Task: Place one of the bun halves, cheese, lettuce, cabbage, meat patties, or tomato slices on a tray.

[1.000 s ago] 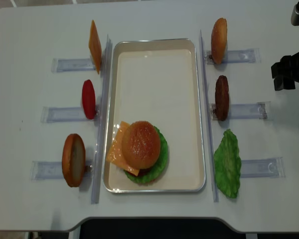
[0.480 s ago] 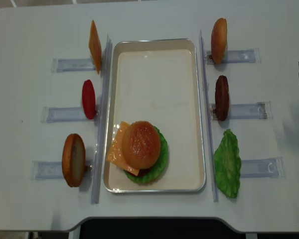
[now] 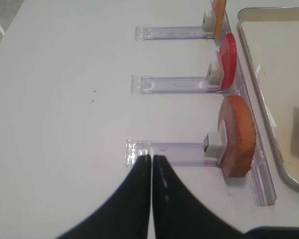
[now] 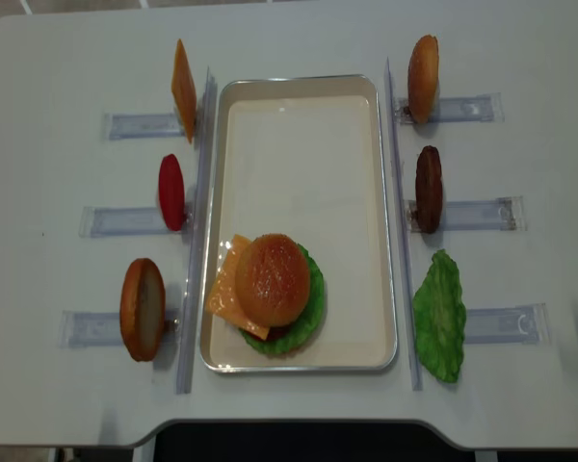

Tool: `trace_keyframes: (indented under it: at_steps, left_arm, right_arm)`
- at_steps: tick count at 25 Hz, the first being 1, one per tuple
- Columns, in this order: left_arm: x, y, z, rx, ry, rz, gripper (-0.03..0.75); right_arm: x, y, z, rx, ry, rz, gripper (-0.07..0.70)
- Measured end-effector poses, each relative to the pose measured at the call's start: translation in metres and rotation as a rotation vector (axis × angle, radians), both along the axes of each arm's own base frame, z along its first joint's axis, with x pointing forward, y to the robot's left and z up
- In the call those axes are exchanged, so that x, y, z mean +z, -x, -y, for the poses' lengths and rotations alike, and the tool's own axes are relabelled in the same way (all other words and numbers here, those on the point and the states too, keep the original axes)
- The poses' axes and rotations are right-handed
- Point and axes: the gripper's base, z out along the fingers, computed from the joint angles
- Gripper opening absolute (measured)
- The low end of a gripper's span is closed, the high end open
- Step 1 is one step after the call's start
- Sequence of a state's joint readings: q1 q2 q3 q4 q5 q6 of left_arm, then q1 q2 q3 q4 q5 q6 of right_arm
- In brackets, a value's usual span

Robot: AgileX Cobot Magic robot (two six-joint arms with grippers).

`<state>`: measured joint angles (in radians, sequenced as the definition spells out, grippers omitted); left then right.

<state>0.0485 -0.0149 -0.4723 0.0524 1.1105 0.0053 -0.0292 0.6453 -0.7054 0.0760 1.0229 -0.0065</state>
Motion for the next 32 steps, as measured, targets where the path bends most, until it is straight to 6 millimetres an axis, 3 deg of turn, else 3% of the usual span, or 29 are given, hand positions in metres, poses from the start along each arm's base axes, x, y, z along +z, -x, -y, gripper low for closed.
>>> trace_keyframes:
  at_steps: [8, 15, 21, 32]
  left_arm:
    - [0.000, 0.000, 0.000, 0.000, 0.000, 0.000, 0.000]
    - [0.000, 0.000, 0.000, 0.000, 0.000, 0.000, 0.000]
    - [0.000, 0.000, 0.000, 0.000, 0.000, 0.000, 0.000]
    - [0.000, 0.000, 0.000, 0.000, 0.000, 0.000, 0.000]
  right_arm:
    - [-0.002, 0.057, -0.002, -0.002, -0.004, 0.055, 0.475]
    - [-0.028, 0.087, -0.003, -0.020, -0.020, 0.122, 0.475]
    - [-0.036, 0.101, -0.003, -0.021, -0.020, 0.220, 0.475]
    - [-0.039, 0.105, -0.003, -0.023, -0.019, 0.301, 0.475]
